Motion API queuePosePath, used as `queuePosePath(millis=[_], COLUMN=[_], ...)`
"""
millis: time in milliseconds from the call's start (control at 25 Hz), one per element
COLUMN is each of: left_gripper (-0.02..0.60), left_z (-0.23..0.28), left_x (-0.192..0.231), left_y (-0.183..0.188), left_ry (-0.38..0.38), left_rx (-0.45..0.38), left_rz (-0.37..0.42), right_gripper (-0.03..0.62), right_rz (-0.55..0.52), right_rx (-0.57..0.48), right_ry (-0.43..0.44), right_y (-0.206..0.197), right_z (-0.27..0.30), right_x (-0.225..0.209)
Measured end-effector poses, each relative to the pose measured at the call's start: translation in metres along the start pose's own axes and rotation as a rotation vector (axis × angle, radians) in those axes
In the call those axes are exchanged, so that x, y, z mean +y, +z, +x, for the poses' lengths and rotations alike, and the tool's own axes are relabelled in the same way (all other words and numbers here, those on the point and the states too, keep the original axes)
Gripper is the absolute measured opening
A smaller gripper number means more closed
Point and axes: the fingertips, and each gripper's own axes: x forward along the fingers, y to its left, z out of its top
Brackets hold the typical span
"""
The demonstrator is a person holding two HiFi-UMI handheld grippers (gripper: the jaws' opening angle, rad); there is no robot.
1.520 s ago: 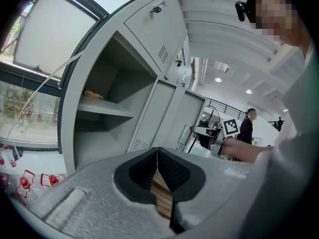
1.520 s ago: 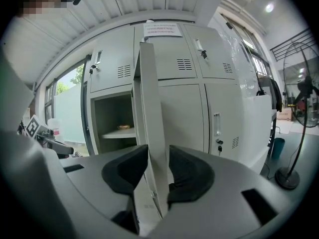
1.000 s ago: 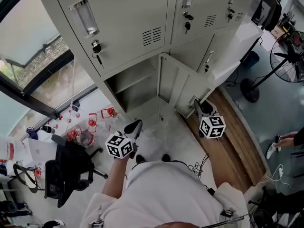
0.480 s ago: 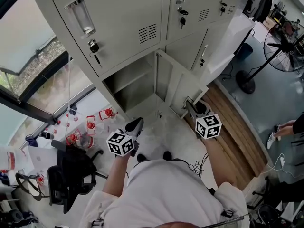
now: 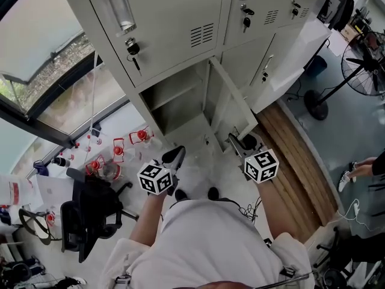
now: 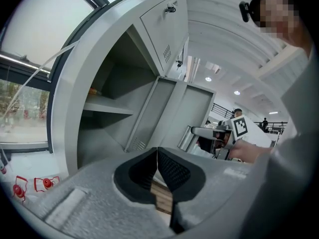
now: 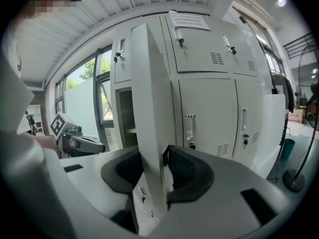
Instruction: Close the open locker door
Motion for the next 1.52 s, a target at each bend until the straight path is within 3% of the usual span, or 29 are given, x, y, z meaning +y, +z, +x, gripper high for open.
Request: queuePosePath(millis=[1080,1520], left_gripper=[0.015,0.015], left_z=[-0.043,-0.061], left_x=[0.029,0.042], left_y=[-0.011,-0.006], left_ry=[0.112,0.162], left_rx=[-0.024,-0.050], left_rz=[-0.045,-0.045], right_gripper=[0.229,0.229], right_rz=[-0.092,-0.108], right_rx=[-0.012,-0.010], right_ry=[0.219,0.311], right_y=[0.003,0.008], right_z=[0.045,0.070], right_x=[0.094,0.122])
